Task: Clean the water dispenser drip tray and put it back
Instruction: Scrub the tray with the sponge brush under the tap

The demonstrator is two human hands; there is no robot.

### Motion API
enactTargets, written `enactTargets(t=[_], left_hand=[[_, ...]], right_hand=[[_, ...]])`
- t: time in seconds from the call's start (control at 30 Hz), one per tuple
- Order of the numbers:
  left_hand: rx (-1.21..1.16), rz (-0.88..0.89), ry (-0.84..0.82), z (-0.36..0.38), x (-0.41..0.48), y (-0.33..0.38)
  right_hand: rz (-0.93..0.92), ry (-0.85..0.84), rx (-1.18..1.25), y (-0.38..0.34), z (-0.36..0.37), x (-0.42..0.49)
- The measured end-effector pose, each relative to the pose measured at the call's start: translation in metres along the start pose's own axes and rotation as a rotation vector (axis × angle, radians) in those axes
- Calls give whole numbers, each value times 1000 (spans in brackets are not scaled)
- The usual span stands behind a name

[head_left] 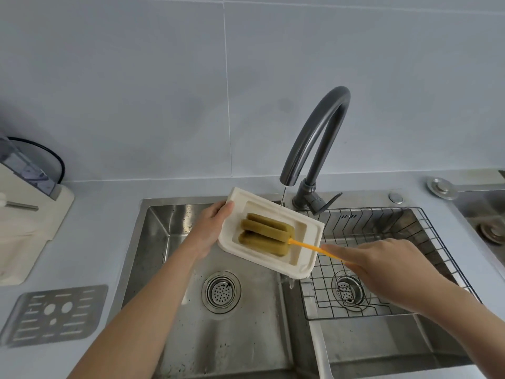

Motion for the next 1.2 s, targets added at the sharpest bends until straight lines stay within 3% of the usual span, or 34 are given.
enactTargets(t=[0.27,0.63,1.03,1.2], left_hand=[[9,-28,-19,-4,-3,-2],[-49,60,146,-22,1,-6],[71,359,242,-37,-10,15],[264,533,236,-30,-19,29]], right_hand=[[139,-42,-50,4,8,20],[263,-99,-20,4,15,2],[254,-191,-65,-23,28,-11],[267,-194,-55,-25,23,-16]])
Point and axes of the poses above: each hand's wrist, its own x-axis towards the middle knuckle, its own z-axis out of the palm, y = z × x, the point moved 2 cm from there along x, towards the middle knuckle, and after that the axes turned 15 degrees about y, right-handed, at the moved point
